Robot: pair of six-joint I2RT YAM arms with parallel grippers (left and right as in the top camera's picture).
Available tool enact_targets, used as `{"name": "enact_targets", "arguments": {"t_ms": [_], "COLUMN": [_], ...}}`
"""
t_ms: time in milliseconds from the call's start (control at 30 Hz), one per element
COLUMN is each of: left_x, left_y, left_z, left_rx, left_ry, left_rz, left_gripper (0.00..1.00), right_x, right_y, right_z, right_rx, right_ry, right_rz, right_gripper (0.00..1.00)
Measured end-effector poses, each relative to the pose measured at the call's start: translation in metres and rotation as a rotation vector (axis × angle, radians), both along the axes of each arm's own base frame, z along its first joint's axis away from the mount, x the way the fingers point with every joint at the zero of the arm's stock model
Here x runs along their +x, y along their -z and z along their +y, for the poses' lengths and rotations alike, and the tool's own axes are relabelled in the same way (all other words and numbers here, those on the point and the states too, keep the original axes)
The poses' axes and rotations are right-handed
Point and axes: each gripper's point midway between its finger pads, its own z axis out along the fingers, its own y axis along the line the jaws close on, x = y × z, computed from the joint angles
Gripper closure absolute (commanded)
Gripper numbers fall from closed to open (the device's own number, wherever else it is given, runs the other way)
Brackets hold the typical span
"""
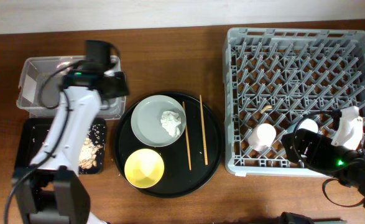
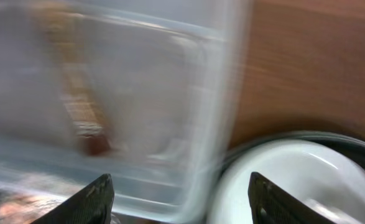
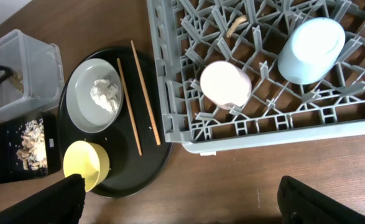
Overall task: Sort waste into correct bins and load items into the dishwasher rack
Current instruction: 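Tip the grey plate with the left gripper, dropping wrapper and tissue into bin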
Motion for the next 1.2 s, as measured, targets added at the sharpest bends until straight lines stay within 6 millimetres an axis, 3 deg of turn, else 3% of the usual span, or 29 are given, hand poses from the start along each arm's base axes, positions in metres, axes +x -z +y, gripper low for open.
{"name": "enact_targets", "arguments": {"t_ms": [100, 167, 267, 300, 333, 400, 467, 567, 633, 667, 733, 767, 800, 833, 867, 933, 1000, 1033, 1100, 1167, 1200], "left_x": [-0.023, -0.034, -0.049, -0.053, -0.056, -0.058, -0.063, -0.073, -0.043, -0.02, 0.007, 0.021, 0.026, 0.033, 0.04, 0.045, 0.024, 0.01, -0.008, -0.035, -0.052], "left_y": [0.016, 0.045, 0.097, 0.113, 0.129, 0.139, 0.139, 0.126, 0.071, 0.029, -0.027, -0.046, -0.046, -0.042, -0.031, -0.003, 0.014, 0.012, -0.004, -0.05, -0.082], "left_z": [-0.087, -0.125, -0.147, -0.148, -0.149, -0.152, -0.155, -0.141, -0.115, -0.092, -0.043, -0.005, 0.013, 0.029, 0.046, 0.066, 0.067, 0.062, 0.05, 0.023, 0.005], "left_rx": [-0.043, -0.043, -0.017, -0.008, -0.009, -0.023, -0.04, -0.009, 0.019, 0.031, 0.052, 0.074, 0.085, 0.092, 0.105, 0.119, 0.129, 0.133, 0.137, 0.128, 0.117], "left_ry": [0.213, 0.305, 0.362, 0.367, 0.369, 0.37, 0.38, 0.357, 0.281, 0.214, 0.081, -0.016, -0.06, -0.102, -0.137, -0.175, -0.151, -0.124, -0.084, -0.002, 0.048], "left_rz": [0.051, 0.095, 0.21, 0.249, 0.282, 0.307, 0.328, 0.378, 0.235, 0.102, -0.077, -0.149, -0.16, -0.166, -0.157, -0.102, 0.014, 0.076, 0.129, 0.111, 0.057], "left_gripper": [0.31, 0.31, 0.31, 0.42, 0.86, 1.0, 1.0, 1.0, 1.0, 1.0, 1.0, 0.86, 0.41, 0.16, 0.05, 0.05, 0.05, 0.05, 0.05, 0.01, 0.01], "right_x": [0.0, 0.0, 0.0, 0.0, -0.001, -0.001, -0.002, -0.003, -0.003, -0.003, -0.003, -0.003, -0.003, -0.004, -0.004, -0.005, -0.006, -0.006, -0.006, -0.007, -0.006], "right_y": [0.0, 0.0, 0.0, 0.0, 0.0, 0.001, 0.001, 0.002, 0.002, 0.002, 0.002, 0.002, 0.002, 0.002, 0.002, 0.003, 0.004, 0.004, 0.004, 0.004, 0.004], "right_z": [0.0, 0.0, 0.0, 0.0, 0.0, 0.0, 0.001, 0.001, 0.001, 0.001, 0.001, 0.001, 0.001, 0.001, 0.001, 0.002, 0.002, 0.002, 0.002, 0.002, 0.002], "right_rx": [0.0, 0.0, 0.0, 0.0, 0.001, 0.001, 0.003, 0.004, 0.004, 0.004, 0.004, 0.004, 0.004, 0.005, 0.005, 0.007, 0.008, 0.009, 0.008, 0.01, 0.009], "right_ry": [0.0, 0.0, 0.0, 0.0, 0.0, 0.0, 0.0, 0.0, 0.0, 0.0, 0.0, 0.0, 0.0, 0.0, 0.0, 0.0, 0.0, 0.0, 0.0, 0.0, 0.0], "right_rz": [0.0, 0.0, 0.001, 0.001, 0.003, 0.004, 0.011, 0.014, 0.015, 0.015, 0.015, 0.015, 0.015, 0.018, 0.02, 0.026, 0.03, 0.03, 0.031, 0.034, 0.032], "right_gripper": [0.01, 0.01, 0.01, 0.01, 0.01, 0.01, 0.01, 0.01, 0.01, 0.01, 0.01, 0.01, 0.01, 0.01, 0.01, 0.01, 0.01, 0.01, 0.01, 0.01, 0.01]}}
